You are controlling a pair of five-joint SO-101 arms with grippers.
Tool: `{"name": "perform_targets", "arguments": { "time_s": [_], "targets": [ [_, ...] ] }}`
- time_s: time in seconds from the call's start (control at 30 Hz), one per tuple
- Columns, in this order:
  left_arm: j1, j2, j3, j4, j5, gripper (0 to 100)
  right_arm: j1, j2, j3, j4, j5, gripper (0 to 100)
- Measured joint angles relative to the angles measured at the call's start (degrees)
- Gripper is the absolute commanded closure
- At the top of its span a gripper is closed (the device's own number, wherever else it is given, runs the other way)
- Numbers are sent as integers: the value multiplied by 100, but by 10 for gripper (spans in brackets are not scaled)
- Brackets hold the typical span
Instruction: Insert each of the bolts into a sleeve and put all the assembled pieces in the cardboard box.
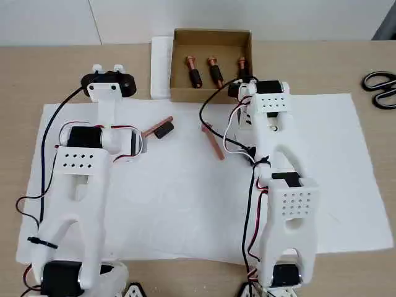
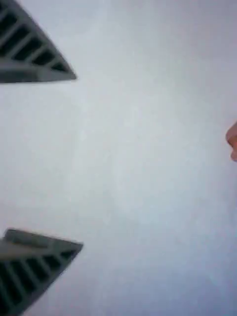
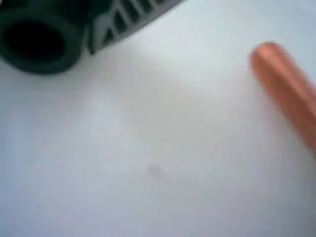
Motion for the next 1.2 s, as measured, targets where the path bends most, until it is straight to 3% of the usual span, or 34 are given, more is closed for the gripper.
{"name": "perform_targets", "arguments": {
  "time_s": [0.3, 0.57, 0.83, 1.07, 1.2],
  "targets": [
    [35, 0, 0, 0, 105, 800, 62, -237, 70, 88, 18, 995],
    [703, 281, -668, -158, 686, 799, 273, -1644, 88, 158, 149, 995],
    [1538, 2514, -2796, 290, 1407, 799, 791, -1846, 88, 202, 149, 995],
    [2013, 4712, -4897, 844, 2708, 800, 923, -1846, 88, 202, 149, 995],
    [2330, 5398, -5653, 1196, 2875, 801, 923, -1846, 88, 202, 149, 995]
  ]
}}
